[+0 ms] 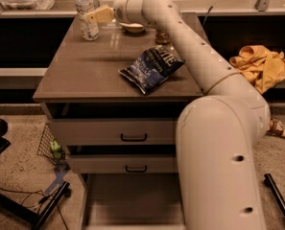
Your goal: Place blue plastic bottle into bottom drawer
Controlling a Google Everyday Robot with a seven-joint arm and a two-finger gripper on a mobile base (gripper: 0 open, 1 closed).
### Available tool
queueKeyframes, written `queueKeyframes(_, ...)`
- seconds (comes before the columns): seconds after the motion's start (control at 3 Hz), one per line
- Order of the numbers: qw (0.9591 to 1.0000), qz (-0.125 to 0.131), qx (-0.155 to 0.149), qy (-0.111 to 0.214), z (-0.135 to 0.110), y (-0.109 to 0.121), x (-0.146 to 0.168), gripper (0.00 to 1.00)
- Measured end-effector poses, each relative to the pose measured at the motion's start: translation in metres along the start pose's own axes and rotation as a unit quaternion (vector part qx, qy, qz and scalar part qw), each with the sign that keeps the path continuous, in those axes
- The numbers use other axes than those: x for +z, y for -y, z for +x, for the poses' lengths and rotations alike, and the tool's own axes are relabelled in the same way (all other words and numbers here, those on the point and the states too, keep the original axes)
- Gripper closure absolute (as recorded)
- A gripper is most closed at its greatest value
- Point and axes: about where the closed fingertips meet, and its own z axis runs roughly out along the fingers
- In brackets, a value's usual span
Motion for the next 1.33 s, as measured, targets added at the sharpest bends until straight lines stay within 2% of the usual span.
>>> queueKeyframes(0.67, 0.9999, -0.003, 0.014, 0.000, 0.030, 0.003, 0.063, 0.00)
queueKeyframes(1.33, 0.9995, -0.003, 0.031, 0.005, 0.036, -0.003, 0.101, 0.00)
